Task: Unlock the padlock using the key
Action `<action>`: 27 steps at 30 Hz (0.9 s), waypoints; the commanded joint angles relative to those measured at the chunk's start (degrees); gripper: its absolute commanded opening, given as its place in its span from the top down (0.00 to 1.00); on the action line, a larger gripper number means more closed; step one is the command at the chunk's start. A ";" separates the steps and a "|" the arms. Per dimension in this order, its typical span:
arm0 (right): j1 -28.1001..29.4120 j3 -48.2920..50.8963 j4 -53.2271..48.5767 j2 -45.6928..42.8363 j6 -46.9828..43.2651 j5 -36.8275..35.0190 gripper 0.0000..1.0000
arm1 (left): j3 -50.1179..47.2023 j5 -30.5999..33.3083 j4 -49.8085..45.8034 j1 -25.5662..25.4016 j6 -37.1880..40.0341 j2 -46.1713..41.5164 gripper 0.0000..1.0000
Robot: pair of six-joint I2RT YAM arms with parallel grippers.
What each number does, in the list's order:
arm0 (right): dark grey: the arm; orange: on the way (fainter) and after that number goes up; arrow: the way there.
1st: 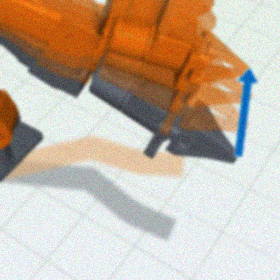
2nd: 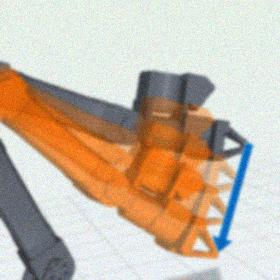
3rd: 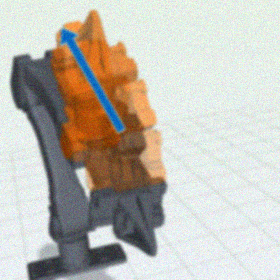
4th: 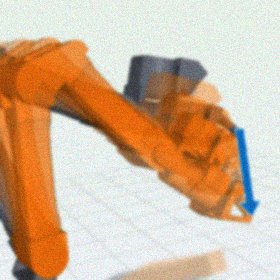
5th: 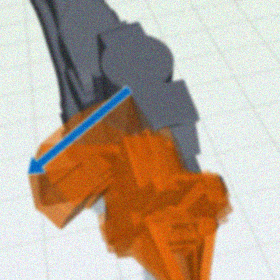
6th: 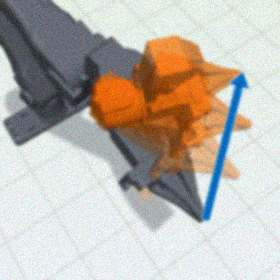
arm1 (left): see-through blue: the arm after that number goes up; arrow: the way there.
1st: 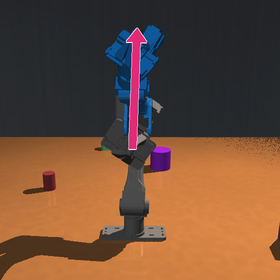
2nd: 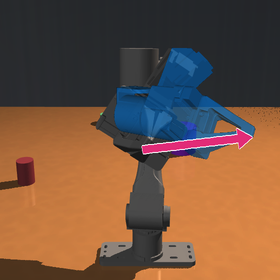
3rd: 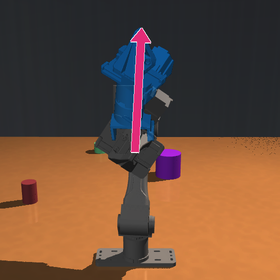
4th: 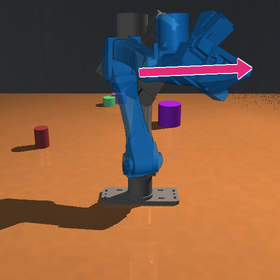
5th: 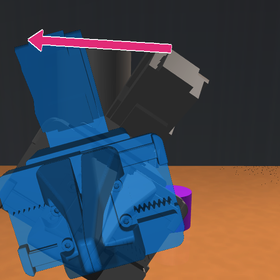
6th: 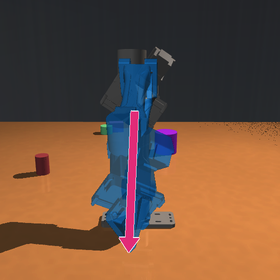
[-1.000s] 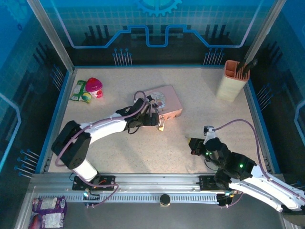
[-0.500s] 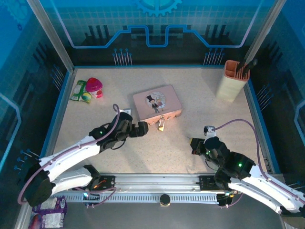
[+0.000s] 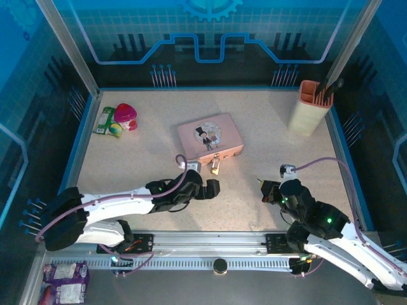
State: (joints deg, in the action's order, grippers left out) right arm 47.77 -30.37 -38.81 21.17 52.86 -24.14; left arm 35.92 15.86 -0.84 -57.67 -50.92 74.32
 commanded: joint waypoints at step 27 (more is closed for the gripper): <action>-0.84 5.91 4.72 -0.65 3.61 7.01 1.00 | 20.41 3.41 4.29 8.44 16.74 29.37 0.24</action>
State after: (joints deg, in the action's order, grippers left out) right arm 47.55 -25.36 -35.05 21.37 55.53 -18.11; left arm 53.63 20.01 6.09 -49.54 -36.69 101.75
